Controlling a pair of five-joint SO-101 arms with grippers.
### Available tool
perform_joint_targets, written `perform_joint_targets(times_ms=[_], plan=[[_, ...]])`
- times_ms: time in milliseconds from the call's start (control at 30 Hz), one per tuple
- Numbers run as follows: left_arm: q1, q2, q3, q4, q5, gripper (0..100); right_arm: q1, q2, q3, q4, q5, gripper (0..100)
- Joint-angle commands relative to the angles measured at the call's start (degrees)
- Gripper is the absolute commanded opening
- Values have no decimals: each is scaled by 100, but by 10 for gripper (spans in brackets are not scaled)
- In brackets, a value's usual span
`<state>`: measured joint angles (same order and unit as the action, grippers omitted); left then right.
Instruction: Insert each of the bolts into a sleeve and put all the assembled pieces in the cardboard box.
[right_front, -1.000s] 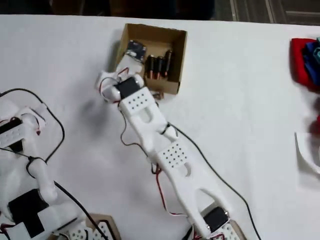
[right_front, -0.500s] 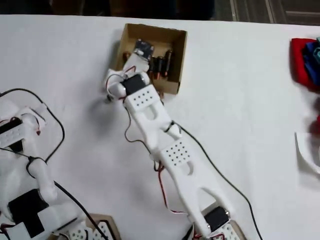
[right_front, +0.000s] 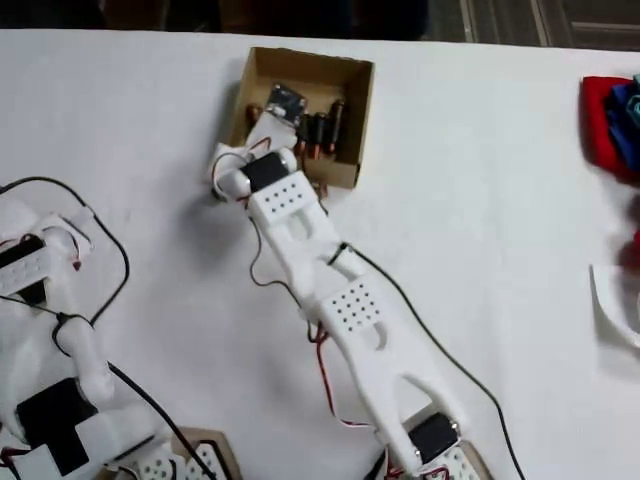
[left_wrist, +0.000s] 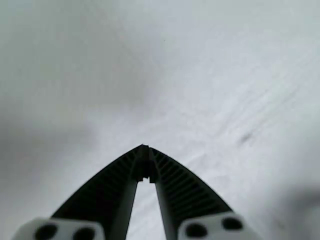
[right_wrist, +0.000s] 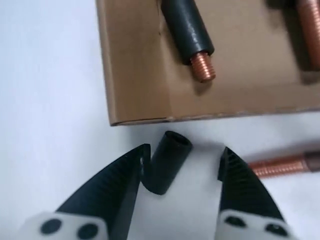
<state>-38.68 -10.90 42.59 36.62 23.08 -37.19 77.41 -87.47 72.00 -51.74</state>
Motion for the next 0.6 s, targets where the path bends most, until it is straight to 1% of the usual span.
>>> perform_joint_targets(times_ms=[0,100,200,567], plan=[[-53,-70,-198,-53,44,24,-101,-84,-26,-224,9,164],[-53,-70,-198,-53,44,24,-251,-84,-26,-330,9,146],[-62,-70,-198,-53,44,24,-347,-84,44,-338,9,148],[-62,-70,-198,-44,44,24,-119,-84,536,-699,9,144]])
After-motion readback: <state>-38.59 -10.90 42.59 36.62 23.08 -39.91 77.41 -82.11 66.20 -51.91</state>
